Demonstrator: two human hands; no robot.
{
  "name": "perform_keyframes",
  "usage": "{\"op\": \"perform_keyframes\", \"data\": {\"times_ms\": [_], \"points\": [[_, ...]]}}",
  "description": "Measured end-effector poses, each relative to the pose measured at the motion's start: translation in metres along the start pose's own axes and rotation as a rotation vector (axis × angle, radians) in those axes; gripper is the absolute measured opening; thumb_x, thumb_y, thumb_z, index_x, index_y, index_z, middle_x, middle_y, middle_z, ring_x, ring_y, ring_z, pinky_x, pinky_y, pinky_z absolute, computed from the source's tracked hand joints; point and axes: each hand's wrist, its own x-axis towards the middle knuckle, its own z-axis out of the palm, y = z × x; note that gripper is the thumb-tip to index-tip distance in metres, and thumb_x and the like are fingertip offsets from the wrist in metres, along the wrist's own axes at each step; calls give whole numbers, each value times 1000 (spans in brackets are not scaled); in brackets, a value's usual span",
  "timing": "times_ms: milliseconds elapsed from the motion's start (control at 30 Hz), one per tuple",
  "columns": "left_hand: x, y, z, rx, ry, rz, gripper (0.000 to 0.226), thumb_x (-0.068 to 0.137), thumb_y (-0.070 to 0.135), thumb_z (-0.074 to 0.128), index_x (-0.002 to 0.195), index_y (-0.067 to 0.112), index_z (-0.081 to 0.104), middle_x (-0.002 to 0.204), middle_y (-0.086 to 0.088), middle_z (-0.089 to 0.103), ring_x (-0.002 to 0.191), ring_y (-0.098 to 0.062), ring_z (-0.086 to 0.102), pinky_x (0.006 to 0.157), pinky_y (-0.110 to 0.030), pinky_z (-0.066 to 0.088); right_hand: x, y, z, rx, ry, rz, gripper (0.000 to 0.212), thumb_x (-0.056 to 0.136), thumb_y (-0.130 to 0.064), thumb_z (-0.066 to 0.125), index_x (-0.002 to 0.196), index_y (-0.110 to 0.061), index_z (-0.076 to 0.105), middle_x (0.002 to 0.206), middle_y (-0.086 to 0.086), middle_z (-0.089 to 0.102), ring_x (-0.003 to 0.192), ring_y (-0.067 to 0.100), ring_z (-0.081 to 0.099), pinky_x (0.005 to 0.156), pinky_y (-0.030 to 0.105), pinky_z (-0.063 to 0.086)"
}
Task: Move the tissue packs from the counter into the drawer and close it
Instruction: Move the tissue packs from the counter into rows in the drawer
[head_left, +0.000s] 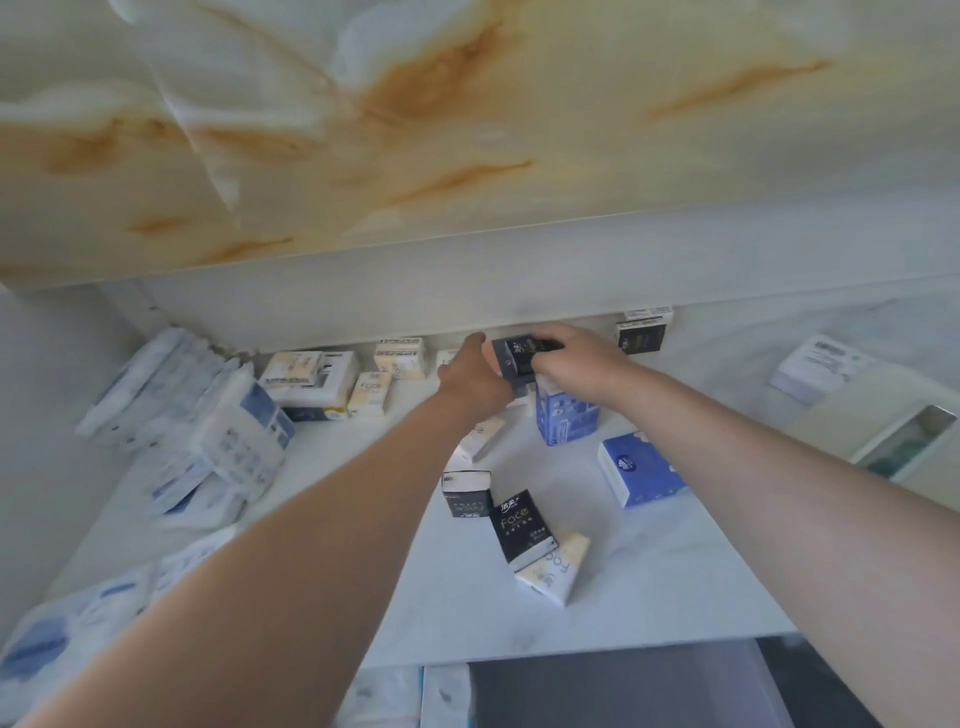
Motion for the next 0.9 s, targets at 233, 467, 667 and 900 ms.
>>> {"op": "perform_keyframes", "data": {"times_ms": [233, 467, 667, 900], "points": [[-13, -42, -32, 320, 56, -84, 116, 67, 30, 87, 154, 25, 12, 143, -15, 28, 137, -34, 26, 108, -46, 37, -10, -18, 29, -15, -76, -59, 50, 87, -27, 57, 135, -41, 55, 121, -7, 63, 79, 12, 66, 55, 23, 47], [-31, -57, -55, 355, 146, 16, 92, 51, 53, 84, 127, 18, 46, 119, -2, 55, 116, -26, 50, 95, -43, 48, -13, -28, 42, -146, -89, -169, 47, 88, -33, 56, 134, -40, 56, 123, -5, 60, 86, 15, 63, 71, 27, 47], [-69, -63, -98, 228, 238, 166, 102, 64, 39, 84, 147, 19, 28, 141, -6, 30, 132, -25, 36, 107, -34, 36, -21, -53, 52, -433, -95, -262, 40, 90, -43, 55, 129, -38, 60, 140, -4, 51, 124, 23, 53, 103, 42, 39], [-123, -105, -167, 149, 349, 296, 95, 66, 32, 81, 146, 26, 29, 137, 2, 39, 126, -16, 40, 100, -26, 36, -56, -102, 98, -792, -171, -349, 54, 91, -36, 50, 144, -31, 46, 149, 2, 45, 131, 25, 46, 109, 48, 26]]}}
